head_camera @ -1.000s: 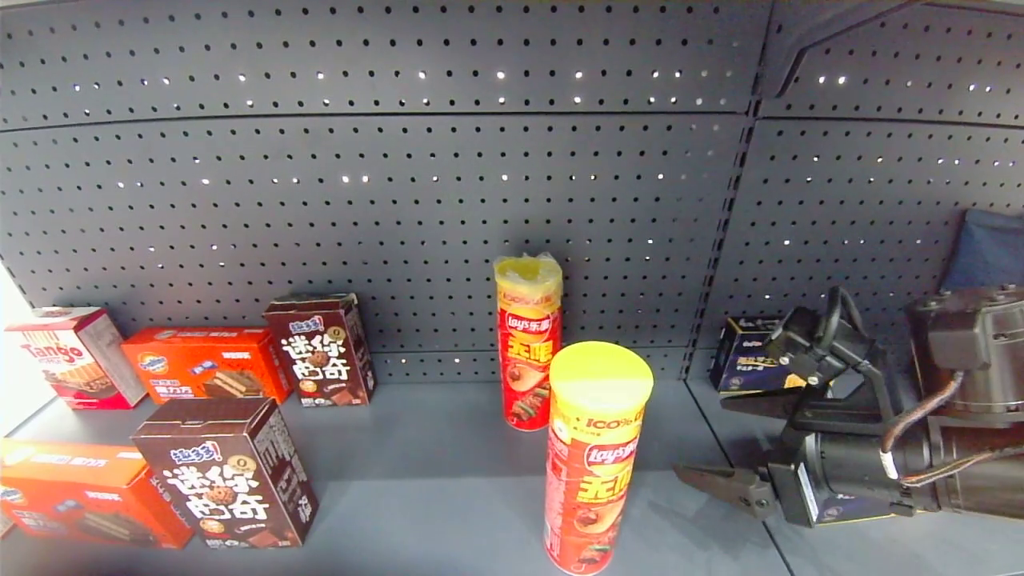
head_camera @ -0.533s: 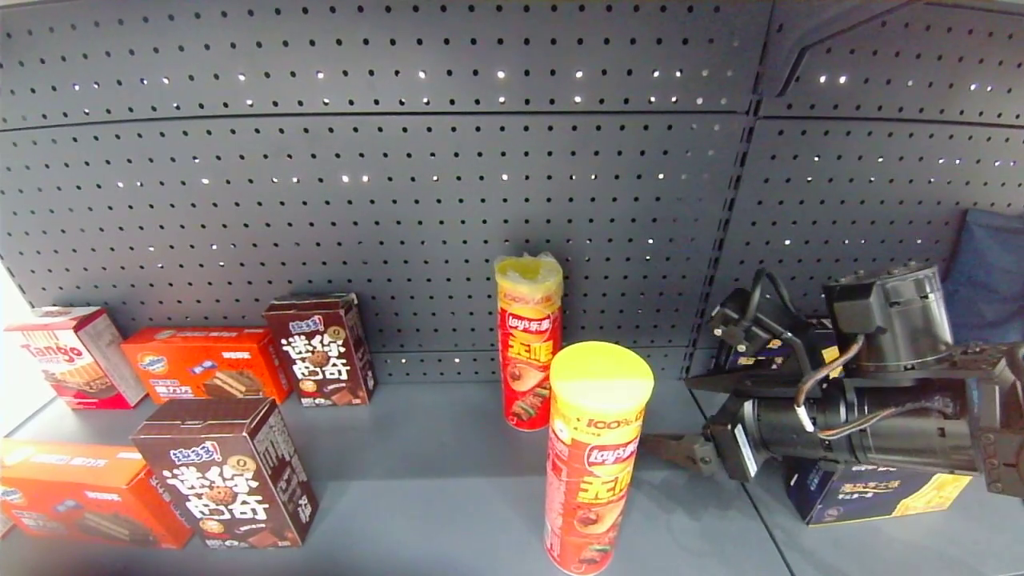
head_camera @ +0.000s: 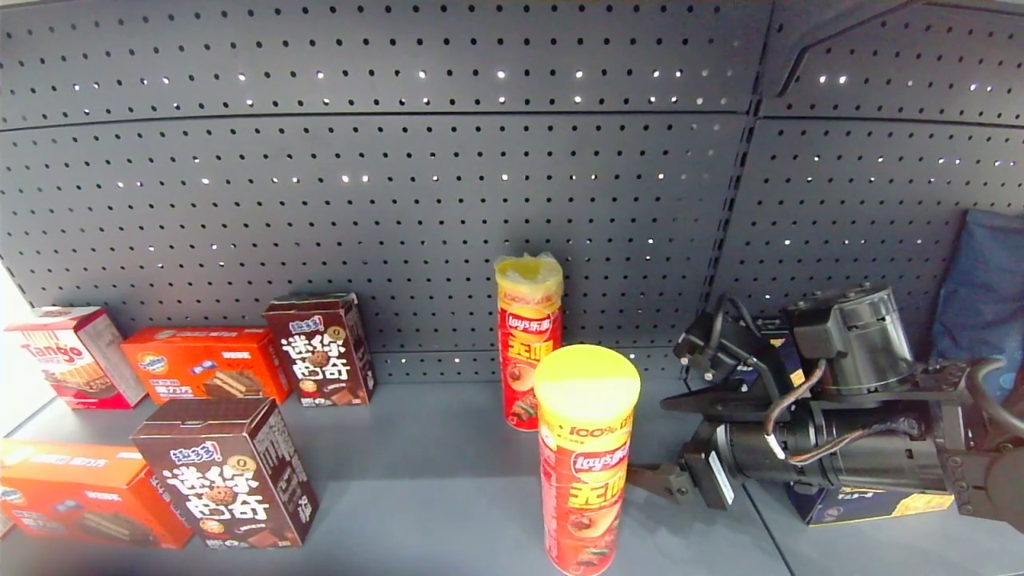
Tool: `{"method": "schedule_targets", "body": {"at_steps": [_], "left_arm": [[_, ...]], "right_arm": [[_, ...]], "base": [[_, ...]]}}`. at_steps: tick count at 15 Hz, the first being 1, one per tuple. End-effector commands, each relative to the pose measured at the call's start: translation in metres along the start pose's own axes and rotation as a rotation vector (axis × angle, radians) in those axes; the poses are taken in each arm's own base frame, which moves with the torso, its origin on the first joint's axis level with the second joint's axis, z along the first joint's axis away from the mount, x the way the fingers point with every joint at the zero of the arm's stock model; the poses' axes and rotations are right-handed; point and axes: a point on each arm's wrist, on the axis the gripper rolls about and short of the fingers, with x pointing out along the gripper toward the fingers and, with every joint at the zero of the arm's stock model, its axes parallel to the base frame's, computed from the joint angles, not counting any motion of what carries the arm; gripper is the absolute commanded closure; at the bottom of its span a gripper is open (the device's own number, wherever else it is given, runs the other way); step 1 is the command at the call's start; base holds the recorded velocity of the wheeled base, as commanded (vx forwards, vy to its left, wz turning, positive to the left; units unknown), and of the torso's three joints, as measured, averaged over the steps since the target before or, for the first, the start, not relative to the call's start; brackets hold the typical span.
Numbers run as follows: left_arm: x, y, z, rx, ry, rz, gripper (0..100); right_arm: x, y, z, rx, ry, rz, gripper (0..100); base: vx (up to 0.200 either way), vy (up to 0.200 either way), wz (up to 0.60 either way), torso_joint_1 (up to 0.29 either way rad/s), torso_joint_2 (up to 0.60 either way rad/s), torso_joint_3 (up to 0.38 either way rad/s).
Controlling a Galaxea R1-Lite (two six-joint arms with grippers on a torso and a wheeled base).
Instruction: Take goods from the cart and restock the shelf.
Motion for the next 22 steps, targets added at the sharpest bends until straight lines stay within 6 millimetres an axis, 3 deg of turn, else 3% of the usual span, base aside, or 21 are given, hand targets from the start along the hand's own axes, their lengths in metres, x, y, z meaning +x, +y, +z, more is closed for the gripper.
{"method": "schedule_targets", "body": {"at_steps": [1,5,13,22], "left_arm": [[0.000,0.000,0.000,-0.002,0.002,-0.001,0],[0.000,0.000,0.000,-0.002,0.002,-0.001,0],[0.000,0.000,0.000,-0.001,0.003,-0.001,0],[0.000,0.000,0.000,-0.005,0.002,0.002,0]], "right_arm": [[-0.001,0.002,-0.004,0.000,0.011,0.006,0],[-0.008,0.006,-0.016,0.003,0.034,0.013,0],[-0.024,0.008,-0.021,0.004,0.019,0.002,0],[-0.010,0.016,-0.021,-0.016,0.049,0.037,0]], "base": [[0.000,0.000,0.00,0.000,0.00,0.000],[0.000,0.000,0.00,0.000,0.00,0.000],[0.000,0.000,0.00,0.000,0.00,0.000],[0.000,0.000,0.00,0.000,0.00,0.000]]}}
